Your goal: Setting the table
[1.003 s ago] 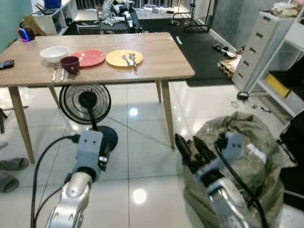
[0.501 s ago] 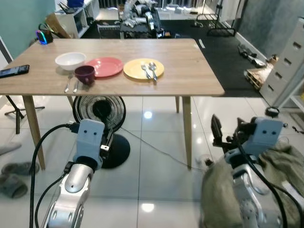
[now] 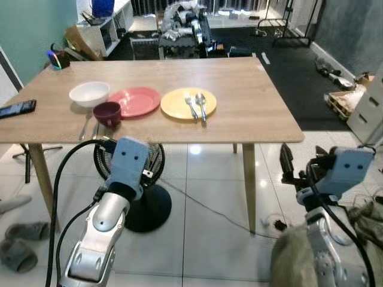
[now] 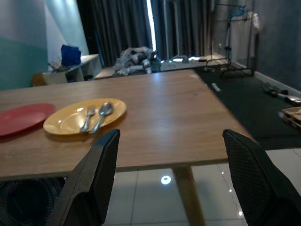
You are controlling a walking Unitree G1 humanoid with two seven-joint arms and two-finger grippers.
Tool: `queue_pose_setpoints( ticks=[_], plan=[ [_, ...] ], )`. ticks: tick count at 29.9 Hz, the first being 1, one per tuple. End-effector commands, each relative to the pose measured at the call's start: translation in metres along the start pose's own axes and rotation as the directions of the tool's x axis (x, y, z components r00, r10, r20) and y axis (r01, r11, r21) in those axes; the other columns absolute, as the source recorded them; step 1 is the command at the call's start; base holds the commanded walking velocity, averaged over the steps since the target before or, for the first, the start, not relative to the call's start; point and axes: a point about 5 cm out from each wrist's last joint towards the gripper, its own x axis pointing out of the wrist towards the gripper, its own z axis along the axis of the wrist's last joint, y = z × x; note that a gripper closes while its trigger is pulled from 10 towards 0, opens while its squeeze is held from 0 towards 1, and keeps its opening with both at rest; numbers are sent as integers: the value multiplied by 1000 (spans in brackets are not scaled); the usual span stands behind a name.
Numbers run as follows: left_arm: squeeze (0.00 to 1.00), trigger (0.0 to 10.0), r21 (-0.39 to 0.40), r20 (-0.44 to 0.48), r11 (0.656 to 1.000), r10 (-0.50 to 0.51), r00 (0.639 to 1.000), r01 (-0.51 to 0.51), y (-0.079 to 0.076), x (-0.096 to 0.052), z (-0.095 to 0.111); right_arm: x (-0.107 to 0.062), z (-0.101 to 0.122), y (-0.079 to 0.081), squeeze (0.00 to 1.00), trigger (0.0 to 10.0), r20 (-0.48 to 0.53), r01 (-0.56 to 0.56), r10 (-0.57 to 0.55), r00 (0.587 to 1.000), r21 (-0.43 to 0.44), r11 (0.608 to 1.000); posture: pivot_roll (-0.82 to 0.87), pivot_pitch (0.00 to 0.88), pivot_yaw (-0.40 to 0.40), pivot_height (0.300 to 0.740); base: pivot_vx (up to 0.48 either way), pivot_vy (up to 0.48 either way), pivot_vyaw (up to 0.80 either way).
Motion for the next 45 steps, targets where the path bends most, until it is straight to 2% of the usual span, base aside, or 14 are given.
queue_pose_setpoints(
  ticks=[1,21,27,32,37,41,45],
  plan=[
    [0,10000,-7,-13,1000,-3,1000,3,3,0,-3,0,-3,3,0,10000,-10,-27,27,1000,-3,1000,-18,0,114,740,472,0,0],
    [0,10000,-14,-8,1000,-21,1000,21,-2,1,-4,4,-6,8,0,10000,-19,-73,73,997,8,997,-22,0,99,740,472,0,0],
    [0,10000,-13,-14,1000,-23,1000,22,-2,0,-6,5,-6,6,0,10000,-22,-85,84,996,-43,995,-20,0,98,740,472,0,0],
    [0,10000,-21,-27,999,-31,999,30,-2,-1,-7,5,-7,3,0,10000,-27,-63,62,998,-52,997,-20,0,99,740,382,0,0],
    [0,10000,-20,-31,996,-87,996,87,-5,-3,-9,3,-10,-5,0,10000,-48,-35,31,998,-86,996,-19,0,103,740,0,0,0],
    [0,10000,-28,-32,994,-106,994,105,-6,-4,-8,2,-16,-5,0,10000,-99,-69,55,994,-151,986,-16,0,105,740,0,0,0],
    [0,10000,-30,-32,994,-109,994,108,-6,-4,-7,1,-19,-5,0,10000,-127,-91,70,989,-173,981,-17,0,105,740,0,0,0]
  ],
)
